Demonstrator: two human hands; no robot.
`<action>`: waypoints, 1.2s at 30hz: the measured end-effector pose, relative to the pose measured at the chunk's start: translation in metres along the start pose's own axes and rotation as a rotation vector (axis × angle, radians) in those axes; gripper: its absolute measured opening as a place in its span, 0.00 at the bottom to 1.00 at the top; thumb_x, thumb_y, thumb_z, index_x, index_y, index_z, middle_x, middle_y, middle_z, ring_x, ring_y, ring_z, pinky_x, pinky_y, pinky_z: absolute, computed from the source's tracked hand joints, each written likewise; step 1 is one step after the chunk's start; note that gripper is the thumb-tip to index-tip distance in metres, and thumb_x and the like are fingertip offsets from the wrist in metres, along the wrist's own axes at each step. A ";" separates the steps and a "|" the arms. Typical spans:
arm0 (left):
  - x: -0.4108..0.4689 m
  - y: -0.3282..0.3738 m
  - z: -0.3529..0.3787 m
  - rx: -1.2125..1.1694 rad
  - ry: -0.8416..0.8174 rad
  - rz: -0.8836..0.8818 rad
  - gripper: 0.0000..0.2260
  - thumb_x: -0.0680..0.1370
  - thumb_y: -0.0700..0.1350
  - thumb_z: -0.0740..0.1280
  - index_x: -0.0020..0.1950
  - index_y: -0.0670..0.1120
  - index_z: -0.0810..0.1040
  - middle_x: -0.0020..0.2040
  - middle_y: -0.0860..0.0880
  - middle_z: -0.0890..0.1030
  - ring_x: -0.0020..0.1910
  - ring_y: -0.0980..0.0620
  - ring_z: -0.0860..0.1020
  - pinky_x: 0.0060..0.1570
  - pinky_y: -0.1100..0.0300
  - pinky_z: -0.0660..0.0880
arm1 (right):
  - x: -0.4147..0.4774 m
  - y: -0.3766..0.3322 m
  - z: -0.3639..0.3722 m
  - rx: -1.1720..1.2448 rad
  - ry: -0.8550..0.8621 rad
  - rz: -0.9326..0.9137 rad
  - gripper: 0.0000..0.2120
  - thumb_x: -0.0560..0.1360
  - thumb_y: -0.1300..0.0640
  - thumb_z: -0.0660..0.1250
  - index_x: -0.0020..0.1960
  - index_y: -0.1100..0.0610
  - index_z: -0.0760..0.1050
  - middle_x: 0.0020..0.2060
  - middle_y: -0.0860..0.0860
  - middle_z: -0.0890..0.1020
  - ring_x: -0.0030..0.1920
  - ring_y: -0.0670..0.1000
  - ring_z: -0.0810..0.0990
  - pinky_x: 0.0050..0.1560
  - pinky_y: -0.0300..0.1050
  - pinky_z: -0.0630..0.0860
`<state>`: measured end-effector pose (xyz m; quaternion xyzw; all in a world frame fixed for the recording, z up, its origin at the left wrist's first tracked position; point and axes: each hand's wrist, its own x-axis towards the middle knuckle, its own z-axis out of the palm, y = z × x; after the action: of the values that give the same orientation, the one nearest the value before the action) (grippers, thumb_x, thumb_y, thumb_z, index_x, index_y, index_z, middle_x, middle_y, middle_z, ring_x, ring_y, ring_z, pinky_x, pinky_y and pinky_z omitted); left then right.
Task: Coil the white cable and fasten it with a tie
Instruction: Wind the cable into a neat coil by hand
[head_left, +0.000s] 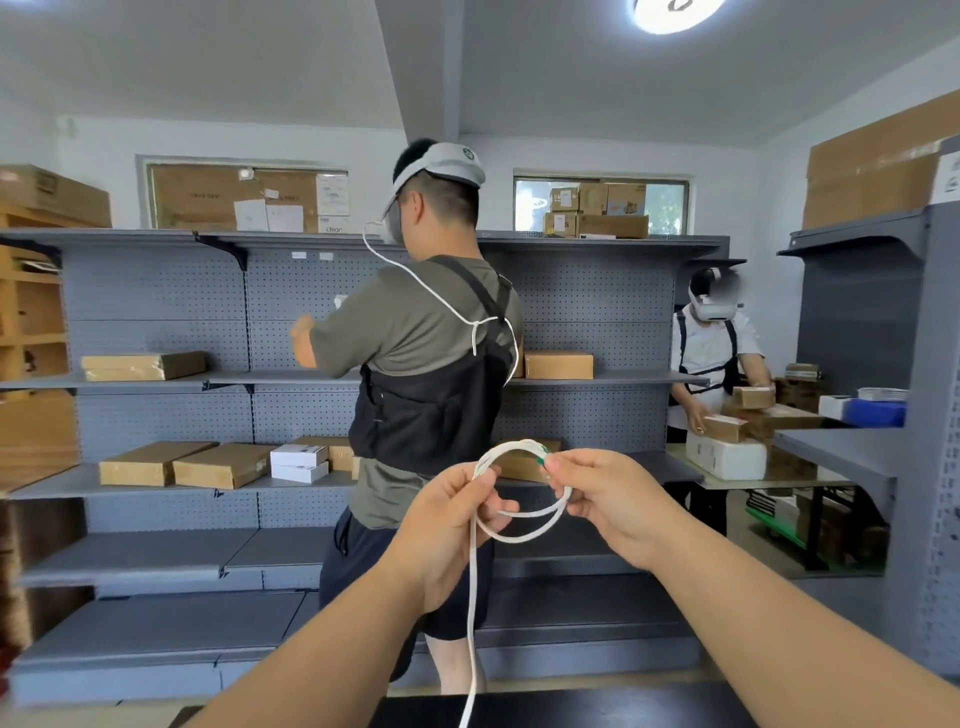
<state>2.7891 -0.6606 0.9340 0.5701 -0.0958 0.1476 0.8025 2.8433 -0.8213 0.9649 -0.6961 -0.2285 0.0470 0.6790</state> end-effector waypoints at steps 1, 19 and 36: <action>0.000 0.000 0.001 0.015 0.030 0.031 0.08 0.80 0.41 0.60 0.51 0.40 0.77 0.32 0.47 0.73 0.36 0.52 0.77 0.45 0.60 0.79 | 0.000 0.001 0.001 0.002 0.007 0.001 0.07 0.77 0.58 0.66 0.46 0.59 0.81 0.35 0.50 0.78 0.38 0.47 0.73 0.42 0.42 0.70; 0.014 0.003 0.009 0.564 0.181 0.292 0.10 0.82 0.46 0.56 0.47 0.47 0.75 0.39 0.53 0.78 0.37 0.57 0.73 0.41 0.58 0.69 | -0.004 -0.011 0.011 -0.779 0.036 -0.217 0.03 0.75 0.57 0.65 0.48 0.50 0.74 0.41 0.46 0.79 0.41 0.48 0.77 0.42 0.42 0.71; 0.011 -0.001 0.020 0.326 0.290 0.218 0.14 0.82 0.49 0.54 0.46 0.42 0.74 0.29 0.51 0.68 0.30 0.54 0.66 0.35 0.58 0.65 | -0.015 -0.011 0.025 -0.080 -0.057 0.015 0.14 0.81 0.53 0.56 0.44 0.56 0.78 0.40 0.52 0.81 0.31 0.45 0.67 0.34 0.38 0.64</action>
<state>2.8003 -0.6778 0.9435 0.6511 -0.0155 0.3274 0.6845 2.8175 -0.8044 0.9696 -0.7228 -0.2441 0.0629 0.6434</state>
